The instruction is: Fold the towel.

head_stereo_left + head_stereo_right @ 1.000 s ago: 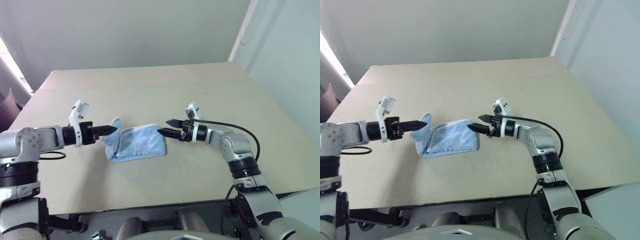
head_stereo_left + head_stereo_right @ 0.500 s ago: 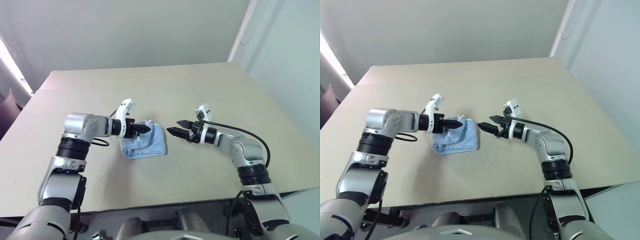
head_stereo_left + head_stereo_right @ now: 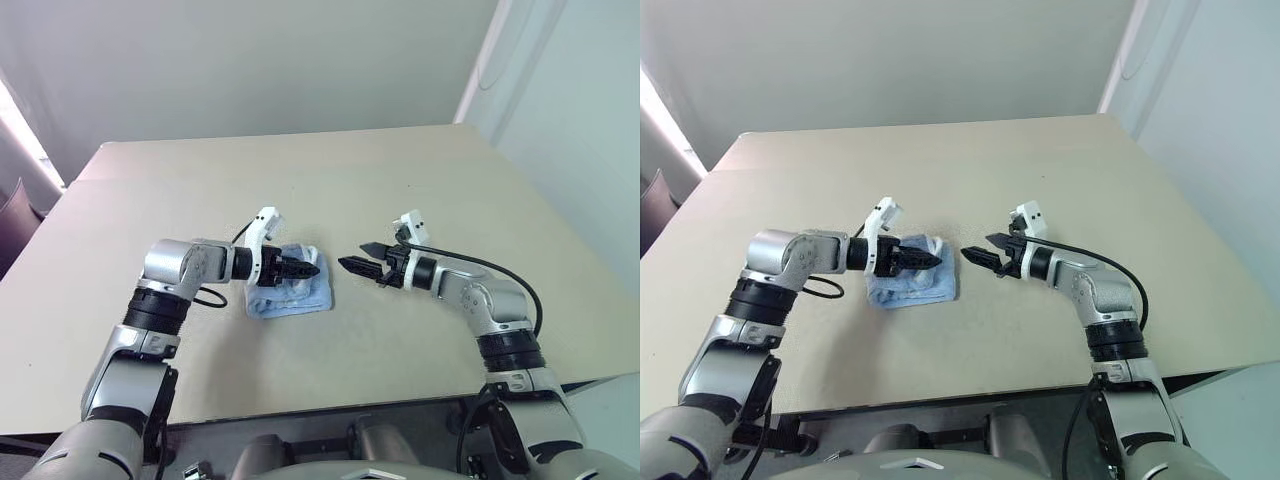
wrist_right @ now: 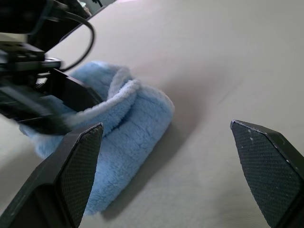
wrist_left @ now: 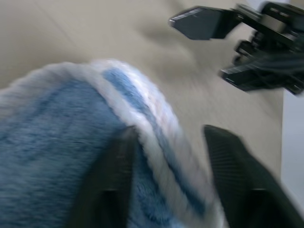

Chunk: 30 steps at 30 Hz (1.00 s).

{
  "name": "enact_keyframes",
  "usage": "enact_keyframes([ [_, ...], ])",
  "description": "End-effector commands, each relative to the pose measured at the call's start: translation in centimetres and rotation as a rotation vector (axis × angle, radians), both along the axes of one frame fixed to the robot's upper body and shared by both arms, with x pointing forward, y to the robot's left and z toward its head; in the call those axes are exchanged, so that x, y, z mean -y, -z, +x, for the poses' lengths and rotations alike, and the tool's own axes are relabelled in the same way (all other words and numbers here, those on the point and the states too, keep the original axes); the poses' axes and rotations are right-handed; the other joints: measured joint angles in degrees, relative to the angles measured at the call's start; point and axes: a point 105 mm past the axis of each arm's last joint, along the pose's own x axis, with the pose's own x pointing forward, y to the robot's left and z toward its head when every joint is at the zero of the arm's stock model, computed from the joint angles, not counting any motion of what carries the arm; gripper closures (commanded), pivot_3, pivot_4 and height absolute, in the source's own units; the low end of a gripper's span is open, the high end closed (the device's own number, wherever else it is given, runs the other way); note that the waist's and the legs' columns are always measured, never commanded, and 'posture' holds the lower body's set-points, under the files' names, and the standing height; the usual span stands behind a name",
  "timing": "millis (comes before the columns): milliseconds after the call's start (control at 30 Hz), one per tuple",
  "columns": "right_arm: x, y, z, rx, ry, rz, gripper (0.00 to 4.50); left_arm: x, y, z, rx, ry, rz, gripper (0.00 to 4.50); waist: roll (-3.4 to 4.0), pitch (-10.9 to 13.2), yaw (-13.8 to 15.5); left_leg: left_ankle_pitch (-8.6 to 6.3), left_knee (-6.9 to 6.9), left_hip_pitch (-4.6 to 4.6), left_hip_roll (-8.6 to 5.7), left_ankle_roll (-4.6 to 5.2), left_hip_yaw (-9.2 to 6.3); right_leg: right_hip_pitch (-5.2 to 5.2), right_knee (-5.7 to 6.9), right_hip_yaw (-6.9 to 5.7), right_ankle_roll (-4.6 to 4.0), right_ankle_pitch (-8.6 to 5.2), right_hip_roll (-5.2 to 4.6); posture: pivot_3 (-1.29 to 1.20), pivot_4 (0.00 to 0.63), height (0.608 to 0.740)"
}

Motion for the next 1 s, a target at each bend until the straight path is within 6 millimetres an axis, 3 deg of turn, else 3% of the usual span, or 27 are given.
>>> enact_keyframes([
  [33, -0.4, -1.7, 0.8, 0.068, -0.015, 0.009, 0.0, 0.4, -2.3, -1.1, 0.169, 0.097, -0.05, 1.66, 0.0, 0.0, -0.1, 0.0, 0.01, 0.0, 0.0, 0.0, 0.0, 0.02, 0.0, 0.0, 0.0, 0.0, 0.0, 0.0, 0.0, 0.74],
  [167, -0.6, -1.4, 1.0, 0.062, -0.021, 0.007, 0.0, -0.3, -4.4, -1.5, 0.403, 0.094, -0.089, 1.66, 0.0, 0.0, 0.1, 0.0, 0.01, 0.0, 0.02, 0.0, 0.02, 0.01, -0.02, 0.06, -0.01, 0.0, -0.02, 0.0, 0.0, 0.74],
  [300, -0.8, -1.4, 0.8, 0.055, -0.03, 0.033, 0.0, -2.2, -7.1, -1.1, 0.641, 0.037, -0.121, 1.66, 0.01, 0.0, 0.3, 0.0, 0.08, 0.02, 0.02, 0.0, 0.02, 0.06, -0.01, 0.06, -0.03, -0.01, -0.03, 0.0, 0.0, 0.74],
  [400, -0.8, -1.6, 0.7, 0.065, -0.037, 0.046, 0.0, -4.3, -7.5, 0.0, 0.742, -0.068, -0.087, 1.66, 0.01, 0.0, 0.2, 0.0, 0.09, 0.09, 0.02, 0.0, 0.05, 0.13, -0.03, 0.02, -0.03, -0.01, -0.02, 0.0, 0.0, 0.74],
  [500, -0.8, -1.8, 0.8, 0.07, -0.035, 0.061, 0.0, -5.6, -6.3, 0.9, 0.767, -0.112, -0.036, 1.66, 0.01, 0.0, 0.2, 0.0, 0.09, 0.2, 0.01, 0.01, 0.06, 0.24, -0.05, 0.02, -0.02, -0.01, -0.01, 0.0, 0.0, 0.74],
  [600, -1.1, -2.4, 0.8, 0.085, -0.044, 0.093, 0.0, -5.5, -4.1, 1.1, 0.757, -0.104, -0.017, 1.66, 0.01, 0.0, 0.1, 0.0, 0.09, 0.22, 0.02, 0.0, 0.06, 0.26, -0.04, 0.01, -0.02, -0.01, -0.01, 0.0, 0.0, 0.74],
  [800, -0.7, -3.1, 0.6, 0.06, -0.056, 0.131, 0.0, -2.0, 0.6, 1.1, 0.772, -0.037, -0.019, 1.66, 0.0, 0.0, 1.4, 0.0, 0.11, 0.2, -0.01, 0.01, 0.06, 0.3, -0.11, -0.02, 0.01, 0.01, -0.05, 0.0, 0.0, 0.74],
  [1000, -0.6, -3.3, 0.6, 0.05, -0.054, 0.124, 0.0, 0.5, 3.8, 1.1, 0.744, -0.008, -0.02, 1.66, 0.0, 0.0, 1.5, 0.0, 0.1, 0.21, 0.01, 0.01, 0.05, 0.3, -0.08, -0.03, 0.02, 0.02, -0.03, 0.0, 0.0, 0.74],
])
